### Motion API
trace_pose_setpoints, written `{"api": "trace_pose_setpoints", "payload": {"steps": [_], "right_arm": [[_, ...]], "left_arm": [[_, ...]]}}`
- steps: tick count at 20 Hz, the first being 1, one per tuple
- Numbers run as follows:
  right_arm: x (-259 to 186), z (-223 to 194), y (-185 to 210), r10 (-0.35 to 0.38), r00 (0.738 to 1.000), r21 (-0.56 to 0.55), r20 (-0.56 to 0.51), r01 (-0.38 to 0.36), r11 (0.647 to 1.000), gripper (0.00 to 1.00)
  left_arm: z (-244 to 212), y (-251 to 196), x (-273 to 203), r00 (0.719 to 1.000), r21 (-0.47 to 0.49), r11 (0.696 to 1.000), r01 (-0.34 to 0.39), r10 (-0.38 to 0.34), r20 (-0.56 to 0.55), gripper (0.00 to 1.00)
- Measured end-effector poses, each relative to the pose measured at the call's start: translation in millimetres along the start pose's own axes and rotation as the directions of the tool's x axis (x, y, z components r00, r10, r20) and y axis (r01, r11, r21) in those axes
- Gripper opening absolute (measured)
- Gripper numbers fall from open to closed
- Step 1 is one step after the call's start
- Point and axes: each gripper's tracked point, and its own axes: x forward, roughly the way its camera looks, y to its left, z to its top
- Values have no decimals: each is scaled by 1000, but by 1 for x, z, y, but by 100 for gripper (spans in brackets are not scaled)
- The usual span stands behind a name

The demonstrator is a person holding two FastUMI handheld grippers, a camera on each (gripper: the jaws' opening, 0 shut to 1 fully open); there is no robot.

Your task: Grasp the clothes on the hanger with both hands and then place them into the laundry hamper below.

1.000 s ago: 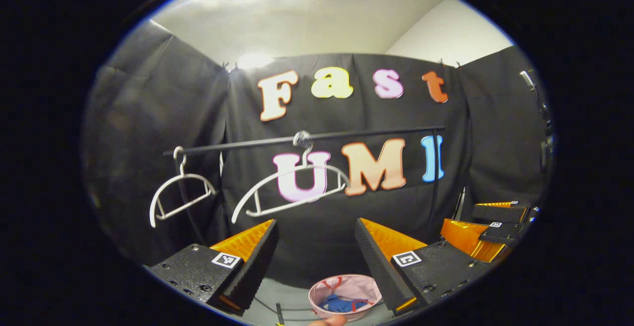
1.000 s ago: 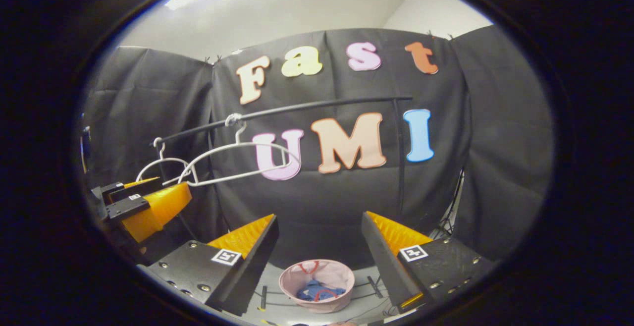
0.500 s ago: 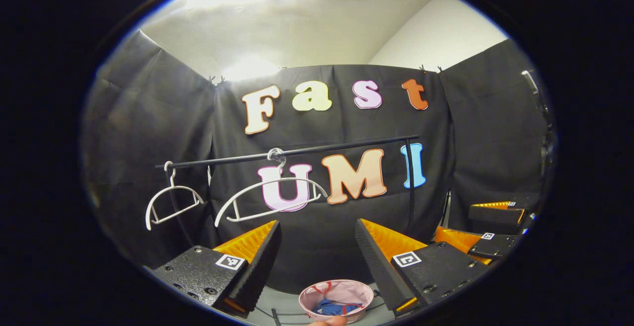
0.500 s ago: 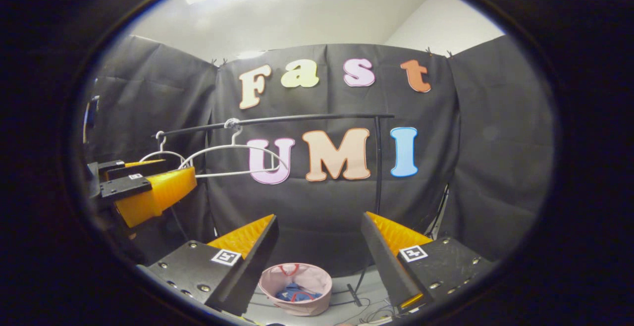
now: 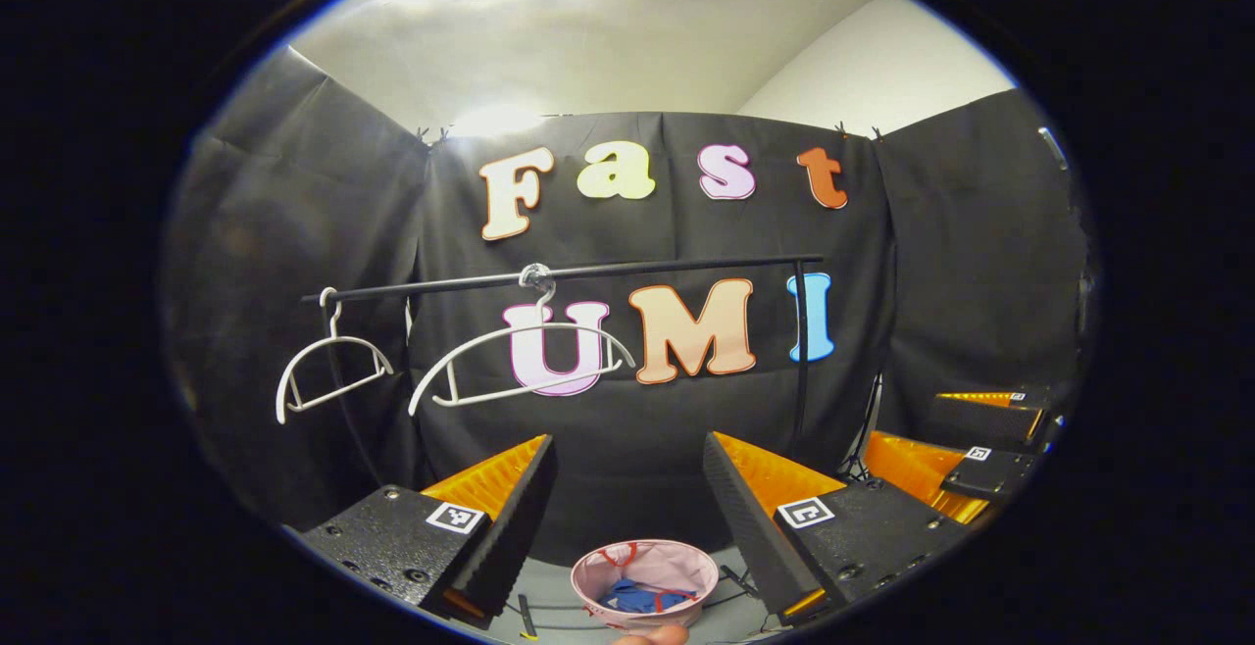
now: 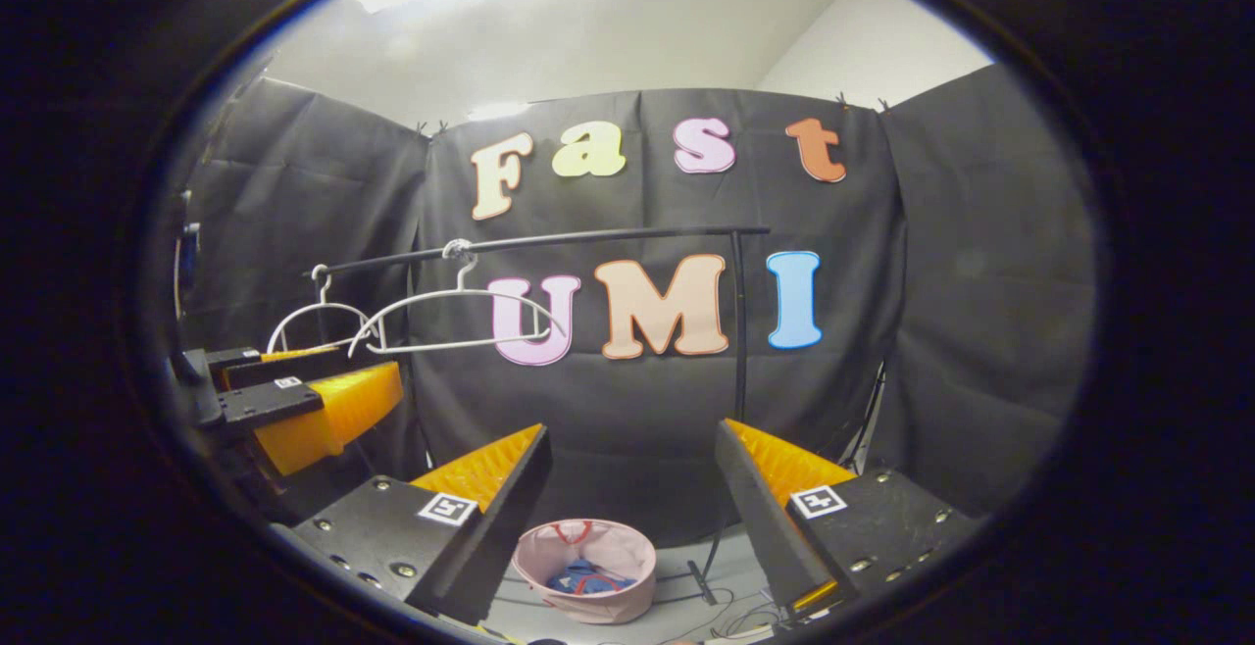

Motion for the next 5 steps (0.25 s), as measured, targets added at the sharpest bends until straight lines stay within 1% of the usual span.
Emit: {"api": "trace_pose_setpoints", "payload": {"steps": [1,2,3,5], "right_arm": [[-1,-1,1,2,1000,6,-2,-2,1000,100],[-1,-2,2,9,1000,11,-3,-9,1000,100],[-2,-3,3,18,1000,17,-8,-17,1000,100],[-2,-2,-2,9,1000,21,-3,-9,1000,100]], "left_arm": [[-3,0,-1,1000,0,1000,0,0,-3,93],[-5,0,-1,1000,-1,1000,1,-1,-6,95],[-6,1,-1,1000,0,1000,3,-3,-8,95],[-9,5,1,1000,8,1000,1,-1,-14,94]]}}
